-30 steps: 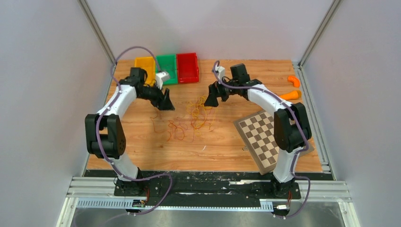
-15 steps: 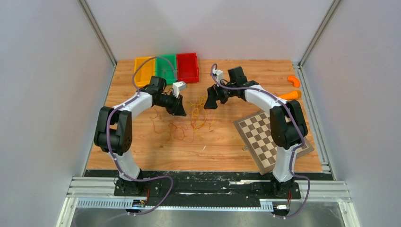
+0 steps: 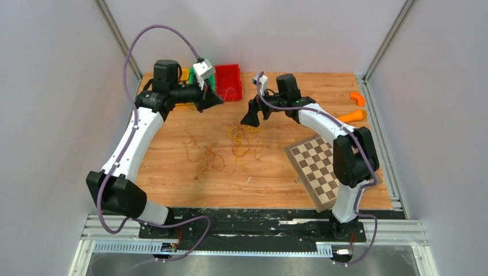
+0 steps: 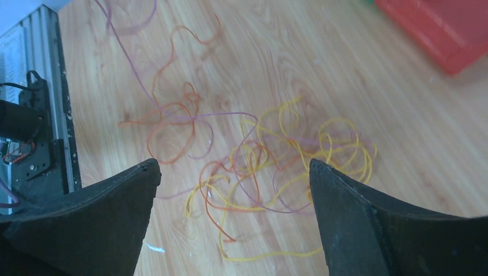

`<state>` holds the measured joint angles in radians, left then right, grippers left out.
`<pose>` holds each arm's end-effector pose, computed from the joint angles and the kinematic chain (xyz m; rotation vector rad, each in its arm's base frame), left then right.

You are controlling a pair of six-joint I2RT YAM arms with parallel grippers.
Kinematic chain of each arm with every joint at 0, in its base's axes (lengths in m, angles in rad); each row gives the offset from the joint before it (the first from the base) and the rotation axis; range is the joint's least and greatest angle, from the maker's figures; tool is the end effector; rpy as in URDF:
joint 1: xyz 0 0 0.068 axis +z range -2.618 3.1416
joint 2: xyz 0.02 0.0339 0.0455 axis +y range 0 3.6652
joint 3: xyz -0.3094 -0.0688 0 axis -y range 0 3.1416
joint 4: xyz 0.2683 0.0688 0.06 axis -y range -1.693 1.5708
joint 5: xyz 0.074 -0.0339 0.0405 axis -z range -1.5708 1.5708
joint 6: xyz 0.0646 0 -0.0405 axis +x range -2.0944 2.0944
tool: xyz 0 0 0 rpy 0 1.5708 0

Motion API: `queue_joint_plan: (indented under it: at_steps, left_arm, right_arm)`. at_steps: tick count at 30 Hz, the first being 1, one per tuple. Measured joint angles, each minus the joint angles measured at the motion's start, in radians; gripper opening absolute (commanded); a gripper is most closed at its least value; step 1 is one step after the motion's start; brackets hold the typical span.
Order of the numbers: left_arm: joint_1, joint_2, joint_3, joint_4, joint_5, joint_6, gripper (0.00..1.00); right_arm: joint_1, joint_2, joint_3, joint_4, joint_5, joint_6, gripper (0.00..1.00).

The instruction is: Untangle the cables

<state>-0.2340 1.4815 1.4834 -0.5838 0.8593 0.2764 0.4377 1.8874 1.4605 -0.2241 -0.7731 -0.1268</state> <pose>0.3366 -0.1305 0.4183 0.9772 1.8000 -0.8881 0.4166 0.2448 0.2782 -1.0132 1.9405 1.0275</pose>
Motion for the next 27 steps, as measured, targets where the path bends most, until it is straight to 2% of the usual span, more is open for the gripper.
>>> queue_joint_plan:
  at_steps: [4, 12, 21, 27]
  left_arm:
    - [0.011, -0.047, 0.06, 0.028, 0.035, -0.05, 0.0]
    - [0.064, -0.016, 0.246, 0.117, 0.055, -0.204, 0.0]
    - [0.164, 0.054, 0.579, 0.349, 0.052, -0.473, 0.0]
    - [0.219, 0.084, 0.679, 0.522, 0.001, -0.666, 0.0]
  right_arm:
    - [0.011, -0.038, 0.007, 0.058, -0.019, 0.017, 1.0]
    - [0.024, -0.047, 0.007, 0.106, -0.03, 0.039, 0.99]
    - [0.036, -0.029, -0.009, 0.13, 0.008, 0.035, 0.95]
    - [0.037, 0.008, -0.04, 0.132, 0.047, 0.019, 0.9]
